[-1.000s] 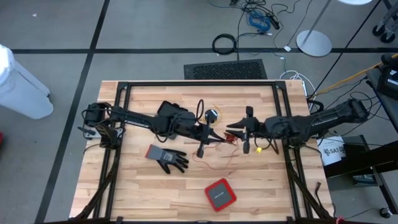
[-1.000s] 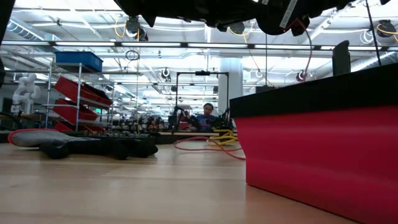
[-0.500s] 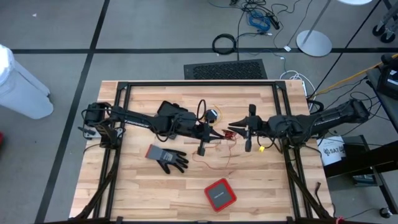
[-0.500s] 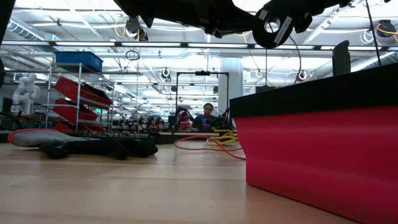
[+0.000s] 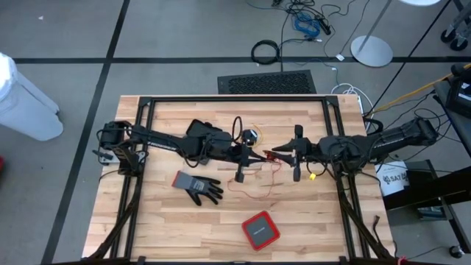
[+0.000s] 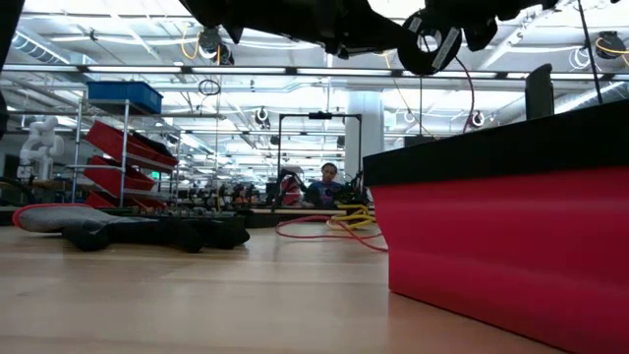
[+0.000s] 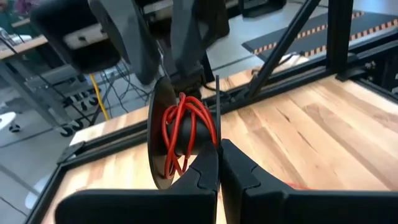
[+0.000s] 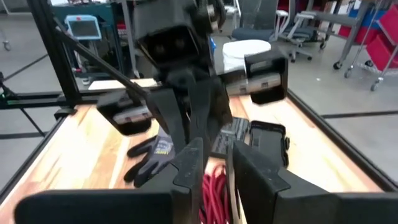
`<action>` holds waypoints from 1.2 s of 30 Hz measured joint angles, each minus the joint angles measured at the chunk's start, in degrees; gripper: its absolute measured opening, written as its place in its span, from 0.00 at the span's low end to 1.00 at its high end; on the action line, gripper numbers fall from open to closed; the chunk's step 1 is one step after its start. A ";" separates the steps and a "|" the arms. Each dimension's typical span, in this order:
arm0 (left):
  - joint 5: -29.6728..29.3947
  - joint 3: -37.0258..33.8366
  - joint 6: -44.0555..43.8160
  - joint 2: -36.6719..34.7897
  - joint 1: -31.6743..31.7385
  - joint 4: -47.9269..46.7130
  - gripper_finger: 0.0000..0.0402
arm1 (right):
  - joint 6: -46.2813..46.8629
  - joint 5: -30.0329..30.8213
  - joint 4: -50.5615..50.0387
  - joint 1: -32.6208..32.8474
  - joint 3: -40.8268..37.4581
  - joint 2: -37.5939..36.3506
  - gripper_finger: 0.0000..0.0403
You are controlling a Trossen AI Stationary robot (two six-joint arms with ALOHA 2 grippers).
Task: Coil cords
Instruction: Coil the red wire onto the spool
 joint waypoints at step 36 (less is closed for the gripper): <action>2.85 0.35 0.21 0.00 -0.57 1.17 0.00 | -1.70 0.27 -0.13 -0.15 0.11 3.05 0.00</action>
